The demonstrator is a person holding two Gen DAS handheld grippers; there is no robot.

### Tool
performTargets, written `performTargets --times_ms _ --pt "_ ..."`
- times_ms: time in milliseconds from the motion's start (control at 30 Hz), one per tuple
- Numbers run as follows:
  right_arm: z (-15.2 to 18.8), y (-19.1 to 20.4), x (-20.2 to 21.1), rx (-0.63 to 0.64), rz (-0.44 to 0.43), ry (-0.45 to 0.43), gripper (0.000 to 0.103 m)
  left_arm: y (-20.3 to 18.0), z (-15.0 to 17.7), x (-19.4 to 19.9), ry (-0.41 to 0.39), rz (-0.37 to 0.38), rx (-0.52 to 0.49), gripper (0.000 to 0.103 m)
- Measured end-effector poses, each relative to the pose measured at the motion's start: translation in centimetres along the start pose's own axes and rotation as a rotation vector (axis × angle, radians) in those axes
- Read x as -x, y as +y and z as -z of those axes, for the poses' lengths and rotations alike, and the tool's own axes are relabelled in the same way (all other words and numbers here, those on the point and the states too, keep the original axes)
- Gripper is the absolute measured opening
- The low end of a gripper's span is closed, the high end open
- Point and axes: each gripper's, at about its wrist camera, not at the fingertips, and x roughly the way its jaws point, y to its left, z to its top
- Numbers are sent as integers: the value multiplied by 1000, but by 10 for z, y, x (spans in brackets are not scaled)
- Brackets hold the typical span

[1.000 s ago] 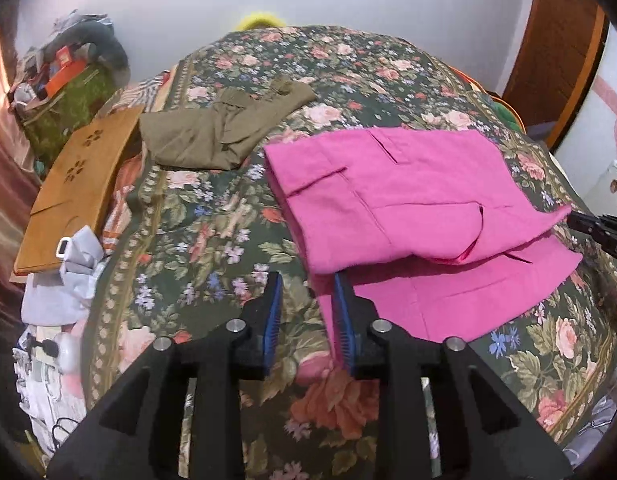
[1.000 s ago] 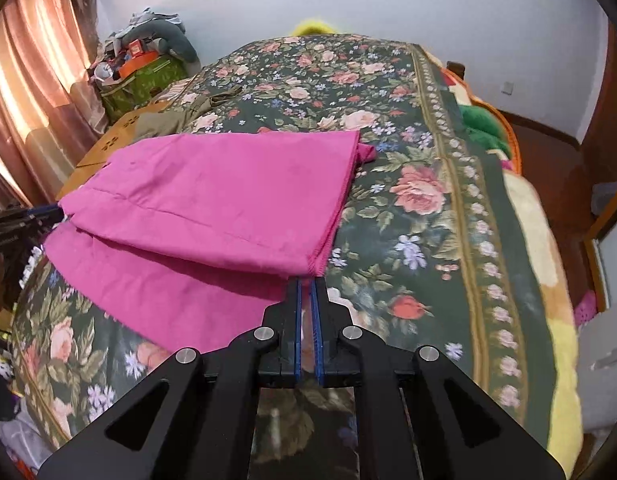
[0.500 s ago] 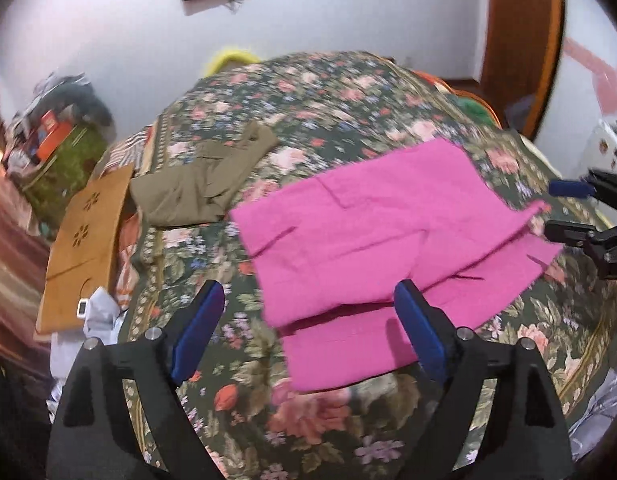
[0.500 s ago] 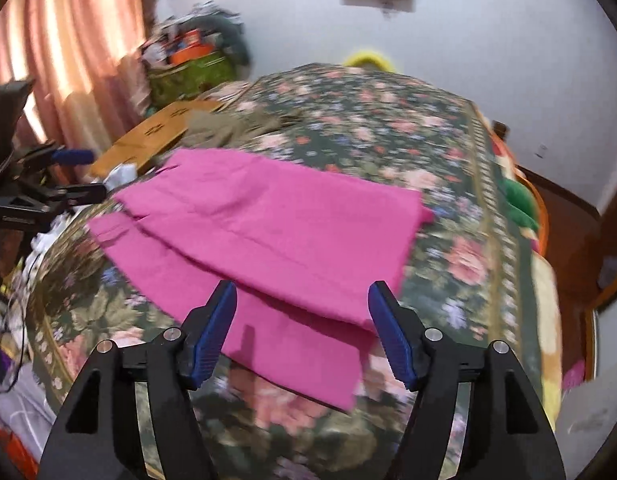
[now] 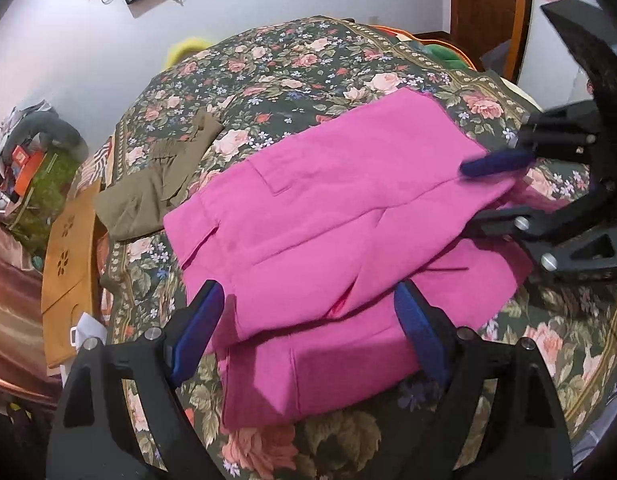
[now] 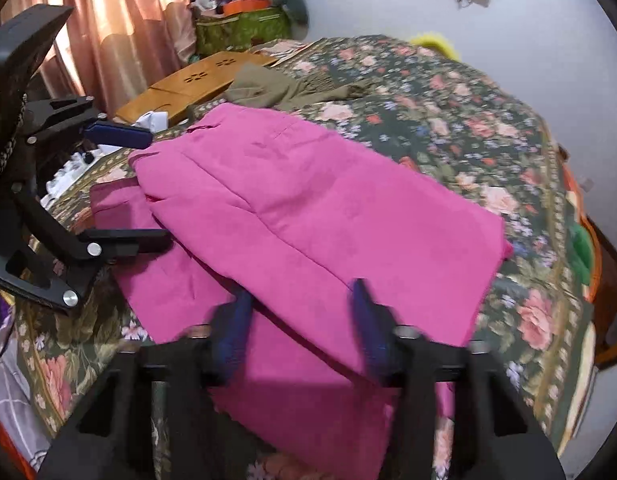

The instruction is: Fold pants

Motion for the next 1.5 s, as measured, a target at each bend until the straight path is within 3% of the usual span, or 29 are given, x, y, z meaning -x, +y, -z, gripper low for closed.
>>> performTargets --times_ms 100,200,267,333,433,533,700,1100,1333,1500 --pt "-3 1 -2 -10 -18 -12 10 1 -5 -6 2 11 4 87" --pt "-5 -2 6 -35 -27 -55 7 2 -7 -8 -14 19 4 83" --pt "-6 -4 14 -53 -26 -90 6 3 -7 -6 -29 18 4 65" --pt "-7 -6 23 -67 -30 -116 6 4 -8 -4 -34 17 7 39" --pt "-9 -7 35 -78 -31 -145 6 6 -9 0 -27 81 36 20" --pt "-8 -4 42 -74 -39 -157 6 4 -8 11 -53 69 28 13" --pt "1 5 53 -63 -45 -169 6 -2 1 31 -79 62 4 13" --pt "31 16 37 -98 -69 -58 9 -6 27 29 -11 112 83 20" --pt "38 16 57 -152 -93 -96 15 8 40 51 -25 171 152 31" --pt "31 12 68 -203 -117 -153 19 34 42 60 -46 189 259 39"
